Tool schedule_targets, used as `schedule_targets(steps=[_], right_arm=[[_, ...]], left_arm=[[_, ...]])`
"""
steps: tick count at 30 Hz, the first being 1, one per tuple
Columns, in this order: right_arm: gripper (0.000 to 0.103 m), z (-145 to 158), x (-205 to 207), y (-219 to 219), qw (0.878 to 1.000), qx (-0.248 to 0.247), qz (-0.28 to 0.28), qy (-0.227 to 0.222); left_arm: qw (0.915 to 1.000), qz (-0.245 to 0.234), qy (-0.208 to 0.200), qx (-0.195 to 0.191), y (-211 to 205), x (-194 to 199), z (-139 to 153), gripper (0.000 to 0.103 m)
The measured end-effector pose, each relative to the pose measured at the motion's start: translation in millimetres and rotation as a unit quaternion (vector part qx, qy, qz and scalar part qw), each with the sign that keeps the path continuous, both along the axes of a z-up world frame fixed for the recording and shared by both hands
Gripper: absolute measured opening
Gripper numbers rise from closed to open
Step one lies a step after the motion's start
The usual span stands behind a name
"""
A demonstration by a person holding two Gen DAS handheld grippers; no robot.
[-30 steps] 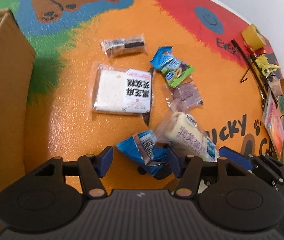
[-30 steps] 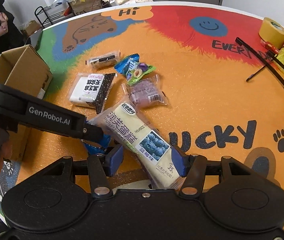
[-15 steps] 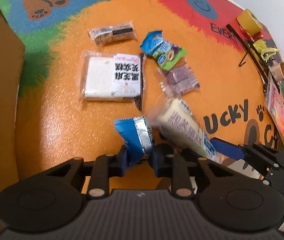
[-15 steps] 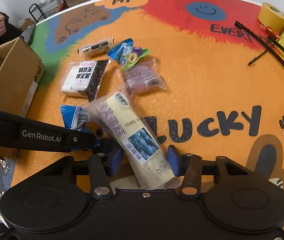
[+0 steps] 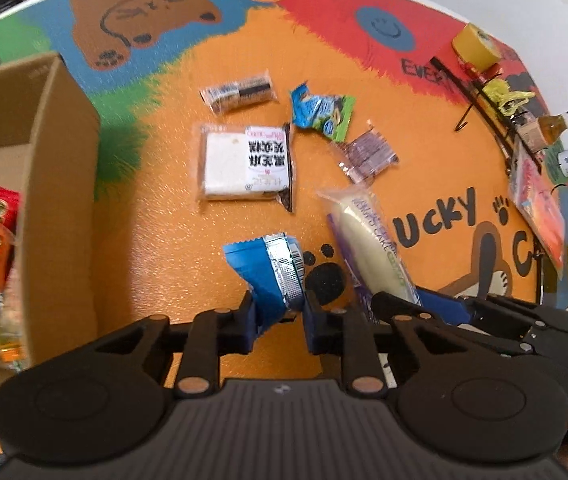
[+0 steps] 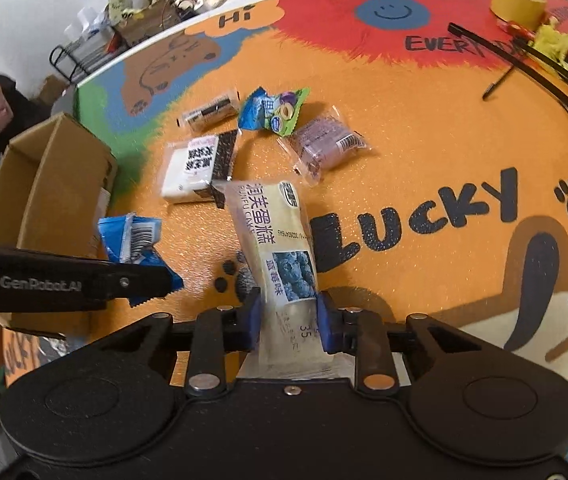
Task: Organize snacks
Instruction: 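Carry the blue packet and white cake bar into the box and open both tools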
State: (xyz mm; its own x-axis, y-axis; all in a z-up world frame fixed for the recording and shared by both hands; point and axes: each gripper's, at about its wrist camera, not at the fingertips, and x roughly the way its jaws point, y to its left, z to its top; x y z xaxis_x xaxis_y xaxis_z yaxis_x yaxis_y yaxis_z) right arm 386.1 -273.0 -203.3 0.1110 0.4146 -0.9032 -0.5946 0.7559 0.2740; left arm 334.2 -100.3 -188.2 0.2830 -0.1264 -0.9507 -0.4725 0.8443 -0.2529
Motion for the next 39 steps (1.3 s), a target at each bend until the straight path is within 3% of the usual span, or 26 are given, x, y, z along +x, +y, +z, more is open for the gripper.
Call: schedule_targets(steps=[10,19,27,39], right_arm=[[0.024,21.6,-18.3,8.6,0.998,0.021,-0.058,-0.006],[0.024,47.4,-59.6,37.7,0.992,0.022,-0.122,-0.030],[0.024,74.1,-99.3,73.3,0.988,0.036,-0.142,-0.055],[0.024,92.1,-143.3,108.0,0.981,0.052,-0.173,-0.070]], left_arm=[[0.9994,-0.016,-0.030,0.001,26.0,-18.3,34.1,0.022],[0.9970,-0.053,-0.056,0.000,63.6,-52.0,59.7,0.022],[0.9934,-0.079,-0.083,0.005,100.2,-87.7,84.5,0.022],[0.9907,-0.085,-0.106,0.012,151.7,-124.4,97.9,0.022]])
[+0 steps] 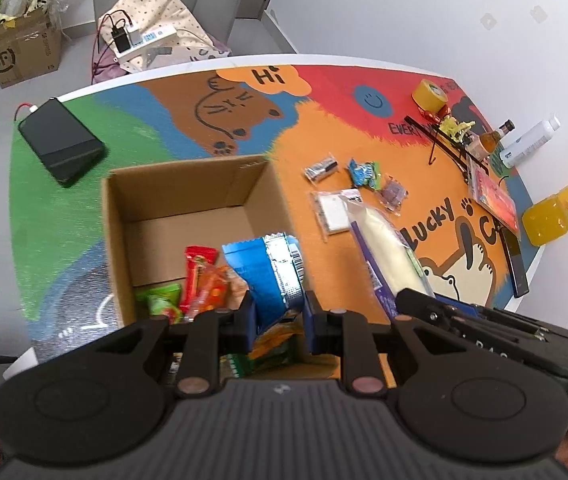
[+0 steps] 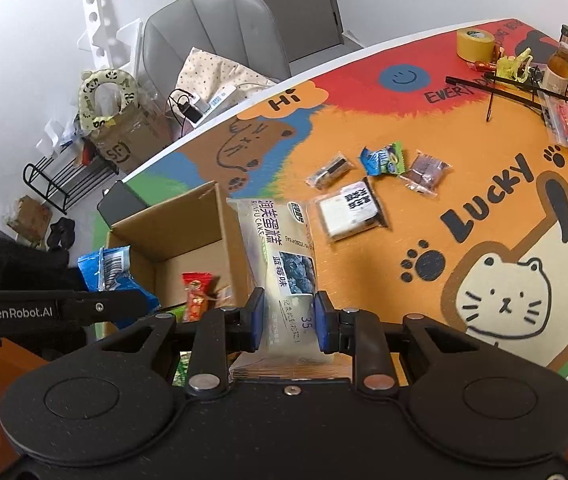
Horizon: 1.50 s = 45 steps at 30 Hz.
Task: Organize snacks
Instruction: 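Carry the blue packet and white cake bar into the box and open both tools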
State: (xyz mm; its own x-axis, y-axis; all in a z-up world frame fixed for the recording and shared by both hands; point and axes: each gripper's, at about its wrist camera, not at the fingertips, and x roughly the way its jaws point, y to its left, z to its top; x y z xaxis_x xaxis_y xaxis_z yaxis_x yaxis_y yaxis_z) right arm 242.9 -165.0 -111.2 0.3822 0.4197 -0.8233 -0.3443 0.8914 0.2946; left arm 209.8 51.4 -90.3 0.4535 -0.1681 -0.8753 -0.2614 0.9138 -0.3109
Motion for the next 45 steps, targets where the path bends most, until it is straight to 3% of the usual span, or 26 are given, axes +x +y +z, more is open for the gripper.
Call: schedule_targets(steps=[9,18,29,35,37,39,42,45], right_arm=[[0.024,6.8,-13.0,21.0,1.000,0.009,-0.004,-0.009],[0.024,11.2,-7.2,42.5,1.000,0.013,0.012,-0.014],[0.024,9.8,3.8,77.0,0.999,0.012,0.052,-0.008],[0.028,3.6,9.4,99.8,0.996,0.018,0.083,-0.001],[0.047,2.6,8.3,105.5,0.996,0.001,0.089,0.004],[0.055,6.2,2.0,106.1,0.995,-0.011,0.097,-0.011],[0.055,9.1,-4.2,102.0,0.995,-0.021,0.098,-0.012],[0.057,9.6,-9.1,95.3,0.996,-0.035,0.083,-0.010]], left_arm=[[0.9999,0.010,0.001,0.004,34.6,-8.5,-4.7,0.022],[0.9998,0.020,0.002,0.009,57.9,12.5,-6.0,0.023],[0.9979,0.064,0.010,0.004,85.5,15.4,-3.3,0.032],[0.9953,0.096,0.011,0.006,96.0,-4.8,-1.0,0.049],[0.9948,0.101,0.009,0.009,96.8,-10.9,-0.7,0.058],[0.9947,0.102,0.007,0.013,96.2,-15.6,-0.7,0.065],[0.9941,0.107,0.003,0.019,96.0,-22.1,-1.1,0.076],[0.9934,0.113,0.000,0.019,95.7,-28.1,-1.9,0.080]])
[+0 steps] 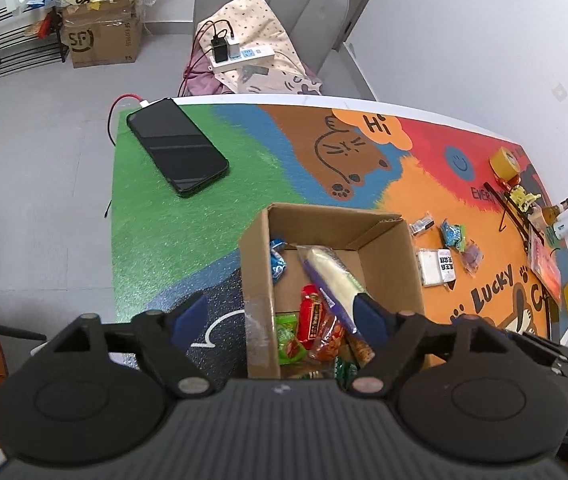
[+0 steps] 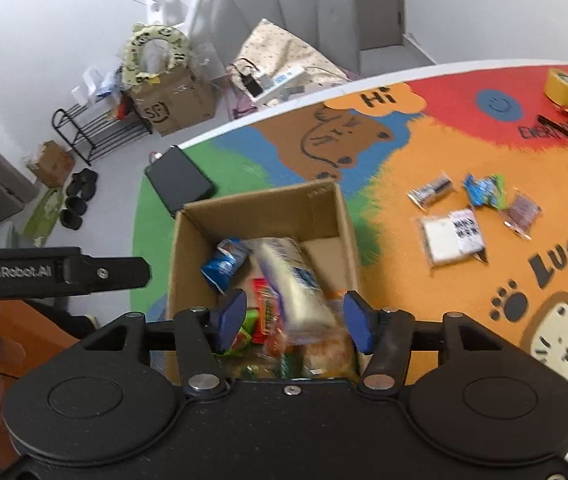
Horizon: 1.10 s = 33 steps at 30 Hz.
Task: Organize snacks
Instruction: 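Carry the blue packet and white cake bar into the box and open both tools, then move the left tool to the white square packet while the right tool reaches the purple packet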
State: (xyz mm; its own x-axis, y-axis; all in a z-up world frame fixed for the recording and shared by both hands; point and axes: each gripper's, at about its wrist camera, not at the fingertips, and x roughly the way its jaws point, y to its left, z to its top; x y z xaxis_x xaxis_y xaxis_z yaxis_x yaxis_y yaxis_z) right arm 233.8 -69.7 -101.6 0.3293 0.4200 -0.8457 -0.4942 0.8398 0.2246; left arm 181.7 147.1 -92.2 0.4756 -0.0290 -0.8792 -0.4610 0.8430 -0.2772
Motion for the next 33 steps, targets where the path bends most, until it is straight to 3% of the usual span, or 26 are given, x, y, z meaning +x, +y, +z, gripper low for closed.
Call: schedule_targets(steps=[8,16,23,33], right_arm=[[0.065,4.9,-10.4,-25.0,0.999,-0.012,-0.030,-0.017],[0.086,15.3,-10.1,-52.7,0.996,-0.011,-0.078,-0.047],[0.097,13.2,10.7,-81.9,0.994,-0.010,-0.093,-0.054],[0.099,2.0,66.0,-131.7,0.994,-0.001,-0.098,-0.038]], left_arm=[[0.9998,-0.020,-0.008,-0.003,-10.4,-6.0,0.1,0.085],[0.9980,-0.060,-0.018,0.007,-29.4,-0.3,5.6,0.092],[0.9967,-0.077,-0.024,0.002,-53.6,14.9,11.4,0.096],[0.9964,-0.082,-0.022,-0.010,-106.8,58.8,12.9,0.096]])
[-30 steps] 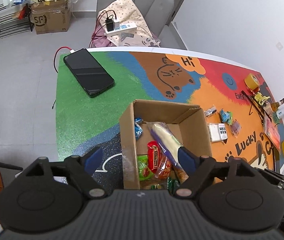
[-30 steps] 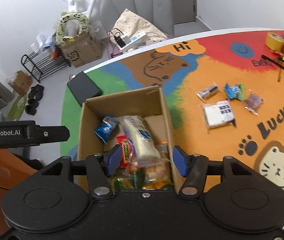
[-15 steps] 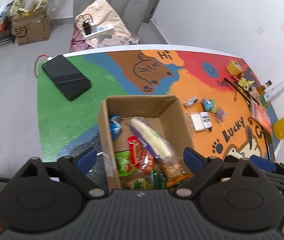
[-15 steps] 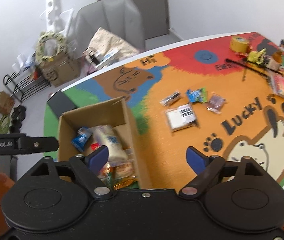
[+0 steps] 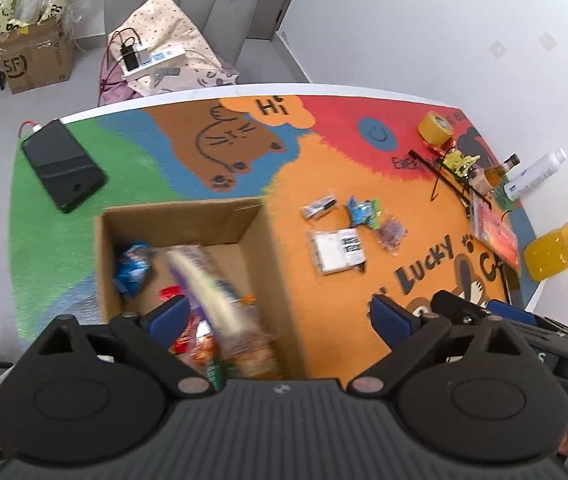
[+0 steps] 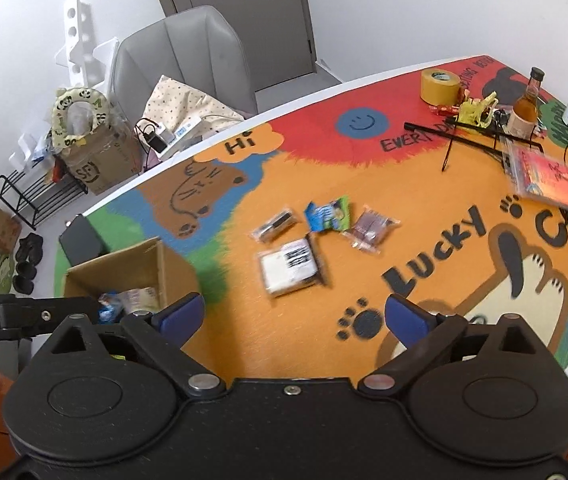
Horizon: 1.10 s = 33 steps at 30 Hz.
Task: Organize snacks
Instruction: 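Move the left tool to the white square packet while the right tool reaches the purple packet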
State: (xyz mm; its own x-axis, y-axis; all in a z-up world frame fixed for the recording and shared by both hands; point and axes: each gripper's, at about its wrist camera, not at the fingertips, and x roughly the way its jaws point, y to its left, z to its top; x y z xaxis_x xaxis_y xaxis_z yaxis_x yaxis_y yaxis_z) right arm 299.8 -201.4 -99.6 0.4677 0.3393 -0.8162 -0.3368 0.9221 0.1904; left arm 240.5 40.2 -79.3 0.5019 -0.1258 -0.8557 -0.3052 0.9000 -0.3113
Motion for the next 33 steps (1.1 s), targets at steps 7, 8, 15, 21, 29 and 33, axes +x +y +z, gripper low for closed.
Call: schedule_targets(steps=[7,8,15,21,29,33], right_arm=[[0.099,-16.4,40.2,-32.9,0.999,0.020,0.024,0.016],[0.099,-19.8,46.3,-36.8,0.999,0.020,0.030,0.018],[0.096,-36.7,87.0,-59.6,0.998,0.019,0.053,0.026],[0.093,-45.6,114.1,-78.8,0.998,0.033,0.053,0.032],[0.080,-65.9,144.3,-89.7,0.996,0.037,0.057,0.058],[0.077,-75.1,156.9,-88.8,0.995,0.041,0.052,0.068]], left_arm=[[0.9997,0.025,0.004,0.002,-36.0,35.5,-5.0,0.096],[0.9996,0.029,0.003,0.003,-41.4,40.5,-5.6,0.096],[0.9981,0.061,-0.006,0.004,-80.8,72.8,-11.8,0.095],[0.9969,0.079,0.009,0.001,-104.0,93.9,-28.3,0.094],[0.9958,0.089,0.021,-0.005,-125.8,121.9,-49.8,0.087],[0.9948,0.097,0.031,-0.007,-129.0,137.2,-66.9,0.084]])
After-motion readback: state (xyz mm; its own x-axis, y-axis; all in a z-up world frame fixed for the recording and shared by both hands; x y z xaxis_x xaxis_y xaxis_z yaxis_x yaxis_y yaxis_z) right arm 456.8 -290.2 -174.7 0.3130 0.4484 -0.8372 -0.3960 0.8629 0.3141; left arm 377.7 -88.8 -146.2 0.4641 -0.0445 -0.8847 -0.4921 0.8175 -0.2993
